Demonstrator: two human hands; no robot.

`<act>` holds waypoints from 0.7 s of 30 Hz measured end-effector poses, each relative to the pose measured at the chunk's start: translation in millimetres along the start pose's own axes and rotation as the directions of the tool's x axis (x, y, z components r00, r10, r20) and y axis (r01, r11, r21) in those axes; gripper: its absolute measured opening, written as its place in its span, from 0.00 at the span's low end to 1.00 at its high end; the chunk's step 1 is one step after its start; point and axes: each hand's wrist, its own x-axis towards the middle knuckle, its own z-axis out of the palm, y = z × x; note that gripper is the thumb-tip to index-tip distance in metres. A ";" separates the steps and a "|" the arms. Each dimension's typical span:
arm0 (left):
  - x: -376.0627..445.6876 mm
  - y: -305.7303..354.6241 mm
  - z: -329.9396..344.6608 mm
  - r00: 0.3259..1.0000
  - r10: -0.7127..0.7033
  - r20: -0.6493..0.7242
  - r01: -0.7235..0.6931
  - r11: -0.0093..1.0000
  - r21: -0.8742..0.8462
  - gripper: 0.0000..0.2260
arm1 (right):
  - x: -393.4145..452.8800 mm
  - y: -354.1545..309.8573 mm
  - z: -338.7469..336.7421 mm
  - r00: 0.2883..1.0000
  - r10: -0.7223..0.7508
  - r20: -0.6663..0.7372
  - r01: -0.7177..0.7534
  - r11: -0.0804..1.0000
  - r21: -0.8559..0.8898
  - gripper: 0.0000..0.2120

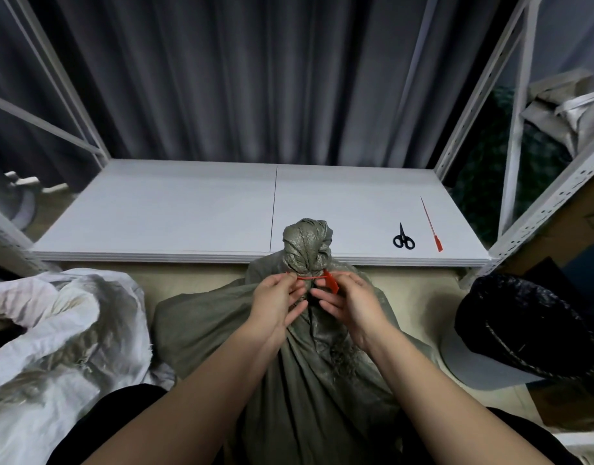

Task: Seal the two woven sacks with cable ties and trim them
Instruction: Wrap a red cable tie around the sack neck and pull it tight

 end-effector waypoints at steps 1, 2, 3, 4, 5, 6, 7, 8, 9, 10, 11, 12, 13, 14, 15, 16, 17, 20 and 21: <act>0.6 0.1 -0.3 1.000 0.012 -0.008 -0.012 1.000 -0.003 0.08 | 1.1 1.6 0.3 1.000 -0.002 0.008 0.001 1.000 0.021 0.07; 1.3 0.0 -0.4 1.000 0.024 -0.014 -0.024 1.000 -0.007 0.08 | 2.3 3.6 0.7 1.000 -0.006 0.008 0.006 1.000 0.022 0.07; 1.4 -0.5 -0.5 0.999 0.033 -0.014 -0.033 0.999 -0.013 0.08 | 2.9 5.6 1.4 1.000 -0.009 0.005 0.009 1.000 0.021 0.06; 1.7 -1.7 -0.5 0.999 0.039 -0.013 -0.039 0.999 -0.020 0.08 | 3.8 7.4 1.9 1.000 -0.010 0.003 0.010 1.000 0.029 0.07; 2.1 -3.3 -0.1 0.999 0.045 -0.011 -0.045 0.999 -0.026 0.08 | 4.7 8.6 2.1 1.000 -0.004 0.002 0.004 0.999 0.049 0.06; 2.5 -4.7 0.6 0.999 0.052 -0.011 -0.052 0.998 -0.028 0.09 | 5.6 9.3 2.3 1.000 0.003 0.002 -0.003 0.998 0.070 0.06; 3.0 -5.5 1.4 0.998 0.061 -0.012 -0.061 0.998 -0.026 0.09 | 6.0 9.6 2.5 1.000 0.010 0.001 -0.010 0.996 0.084 0.06; 3.4 -6.1 1.9 0.997 0.072 -0.011 -0.073 0.997 -0.025 0.09 | 6.4 10.0 2.8 1.000 0.014 -0.001 -0.014 0.996 0.089 0.07; 3.8 -6.5 2.5 0.996 0.084 -0.007 -0.084 0.996 -0.028 0.09 | 6.7 10.5 3.1 1.000 0.017 -0.002 -0.017 0.996 0.092 0.07; 4.4 -6.9 3.4 0.995 0.096 -0.001 -0.096 0.995 -0.032 0.09 | 6.4 11.4 3.6 1.000 0.020 -0.001 -0.020 0.995 0.098 0.07; 5.1 -7.5 4.4 0.994 0.111 0.004 -0.110 0.993 -0.035 0.09 | 6.3 12.8 4.3 1.000 0.026 -0.001 -0.025 0.994 0.105 0.08; 6.0 -8.9 5.4 0.992 0.127 0.005 -0.127 0.991 -0.035 0.09 | 6.3 14.5 5.6 1.000 0.030 -0.002 -0.030 0.994 0.107 0.08; 6.5 -10.5 6.3 0.990 0.144 0.003 -0.144 0.989 -0.031 0.10 | 6.4 16.5 7.1 0.999 0.034 -0.008 -0.033 0.994 0.100 0.08; 7.2 -12.4 7.6 0.987 0.160 -0.001 -0.159 0.987 -0.020 0.10 | 6.8 18.0 8.7 0.999 0.033 -0.020 -0.031 0.995 0.093 0.08; 7.6 -13.9 9.2 0.985 0.171 -0.002 -0.171 0.985 -0.003 0.10 | 7.9 19.5 10.1 0.999 0.028 -0.039 -0.024 0.996 0.086 0.08; 8.3 -15.6 9.9 0.984 0.180 -0.006 -0.180 0.984 0.017 0.10 | 9.0 21.3 11.4 0.998 0.019 -0.061 -0.014 0.997 0.075 0.08; 8.5 -16.6 10.2 0.983 0.186 -0.009 -0.185 0.982 0.033 0.10 | 10.0 23.7 12.3 0.997 0.005 -0.081 -0.001 0.999 0.053 0.08; 10.9 -18.0 8.7 0.982 0.187 -0.018 -0.185 0.979 0.091 0.11 | 10.0 29.2 13.6 0.989 -0.095 -0.114 0.087 0.993 -0.076 0.07; 11.2 -17.9 7.5 0.984 0.178 -0.015 -0.175 0.978 0.115 0.11 | 11.4 29.5 11.7 0.984 -0.146 -0.099 0.131 0.981 -0.143 0.08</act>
